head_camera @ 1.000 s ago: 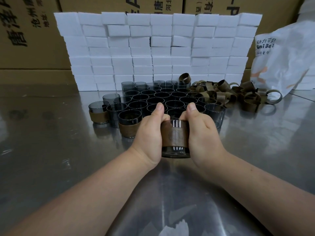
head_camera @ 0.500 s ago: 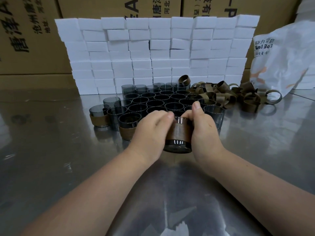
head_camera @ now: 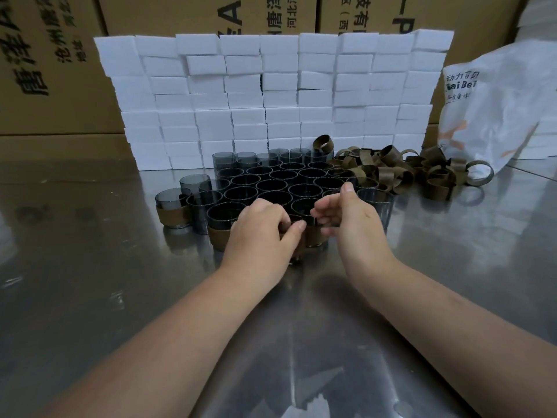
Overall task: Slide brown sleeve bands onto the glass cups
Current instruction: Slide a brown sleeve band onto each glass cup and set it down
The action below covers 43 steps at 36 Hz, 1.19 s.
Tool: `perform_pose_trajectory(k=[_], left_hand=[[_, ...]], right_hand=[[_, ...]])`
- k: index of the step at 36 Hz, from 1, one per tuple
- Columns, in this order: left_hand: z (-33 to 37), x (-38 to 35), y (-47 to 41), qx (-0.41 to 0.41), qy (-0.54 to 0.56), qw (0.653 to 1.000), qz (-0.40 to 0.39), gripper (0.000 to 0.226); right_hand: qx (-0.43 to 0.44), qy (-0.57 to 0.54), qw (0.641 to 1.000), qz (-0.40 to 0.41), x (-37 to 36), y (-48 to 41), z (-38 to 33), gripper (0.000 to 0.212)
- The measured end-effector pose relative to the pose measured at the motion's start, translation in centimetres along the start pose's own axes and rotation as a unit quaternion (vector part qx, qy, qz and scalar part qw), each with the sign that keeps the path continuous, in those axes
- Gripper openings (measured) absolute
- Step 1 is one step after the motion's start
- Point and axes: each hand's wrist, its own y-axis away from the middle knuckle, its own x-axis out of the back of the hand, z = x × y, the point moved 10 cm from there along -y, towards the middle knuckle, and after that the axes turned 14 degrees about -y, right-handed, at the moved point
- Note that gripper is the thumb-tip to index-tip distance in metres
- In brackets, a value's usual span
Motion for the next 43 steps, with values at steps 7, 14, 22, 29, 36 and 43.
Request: perform_pose_trajectory(k=[7, 14, 22, 29, 36, 43], left_hand=[[0.0, -0.9, 0.3, -0.026, -0.052, 0.998, -0.015, 0.023], [-0.9, -1.2, 0.1, 0.012, -0.11, 0.994, -0.024, 0.026], [-1.6, -1.2, 0.1, 0.04, -0.133, 0.99, -0.026, 0.033], [-0.6, 1.8, 0.1, 0.028, -0.102, 0.991, 0.081, 0.029], [4.0, -4.9, 3.2, -0.116, 0.011, 0.966, -0.232, 0.017], [1.9, -5.3, 2.0, -0.059, 0.024, 0.976, -0.208, 0.019]], right_hand=[[-0.008, 0.001, 1.0, 0.017, 0.3, -0.4, 0.2, 0.05], [-0.01, 0.005, 1.0, 0.02, 0.4, -0.4, 0.4, 0.05], [-0.019, 0.02, 1.0, 0.01, 0.3, -0.3, 0.7, 0.046], [-0.024, 0.013, 1.0, 0.015, 0.4, -0.4, 0.8, 0.044], [0.01, -0.021, 0.999, 0.047, 1.2, -0.6, 0.0, 0.041], [0.029, -0.028, 0.997, 0.07, 2.0, -0.8, -0.8, 0.039]])
